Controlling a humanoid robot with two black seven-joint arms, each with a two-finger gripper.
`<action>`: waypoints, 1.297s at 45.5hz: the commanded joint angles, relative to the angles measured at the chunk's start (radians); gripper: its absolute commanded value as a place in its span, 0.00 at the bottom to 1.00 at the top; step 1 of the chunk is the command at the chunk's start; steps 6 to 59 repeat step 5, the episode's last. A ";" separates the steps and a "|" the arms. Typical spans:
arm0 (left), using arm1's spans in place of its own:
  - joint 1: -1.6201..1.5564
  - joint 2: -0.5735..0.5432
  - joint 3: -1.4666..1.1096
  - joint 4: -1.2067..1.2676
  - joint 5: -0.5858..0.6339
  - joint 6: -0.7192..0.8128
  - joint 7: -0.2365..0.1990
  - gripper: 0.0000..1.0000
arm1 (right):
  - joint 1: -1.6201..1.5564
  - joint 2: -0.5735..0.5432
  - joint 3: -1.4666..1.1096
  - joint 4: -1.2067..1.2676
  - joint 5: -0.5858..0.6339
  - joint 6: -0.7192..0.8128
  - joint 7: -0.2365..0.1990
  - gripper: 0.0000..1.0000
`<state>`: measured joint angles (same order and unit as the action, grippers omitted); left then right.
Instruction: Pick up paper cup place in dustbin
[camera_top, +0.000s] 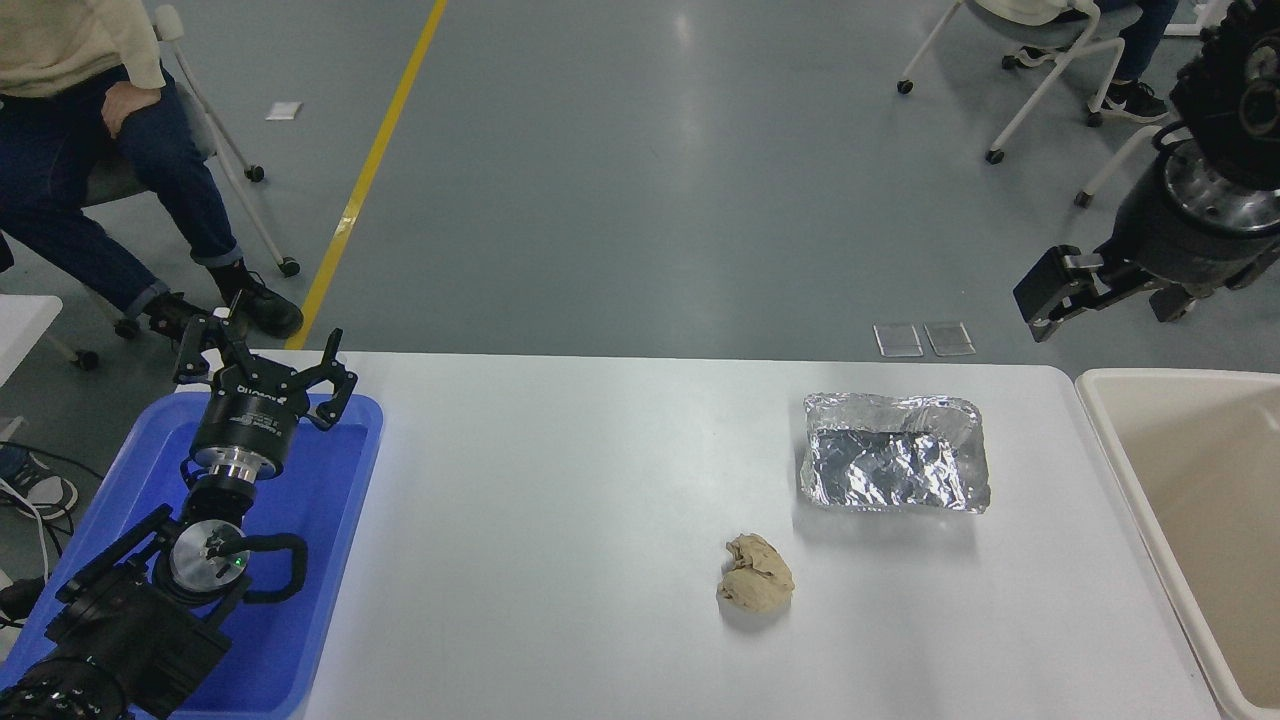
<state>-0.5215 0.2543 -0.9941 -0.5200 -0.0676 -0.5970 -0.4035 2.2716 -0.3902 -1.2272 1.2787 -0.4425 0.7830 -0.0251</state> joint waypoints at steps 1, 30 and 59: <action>0.000 0.000 0.000 0.000 0.000 0.000 0.000 1.00 | 0.023 0.017 -0.008 0.004 0.004 0.002 0.001 1.00; 0.000 0.000 0.000 0.000 0.000 0.000 0.000 1.00 | 0.023 0.017 -0.009 0.004 0.004 0.002 0.001 1.00; 0.000 0.000 0.000 0.000 0.000 0.000 0.000 1.00 | 0.023 0.017 -0.009 0.004 0.004 0.002 0.001 1.00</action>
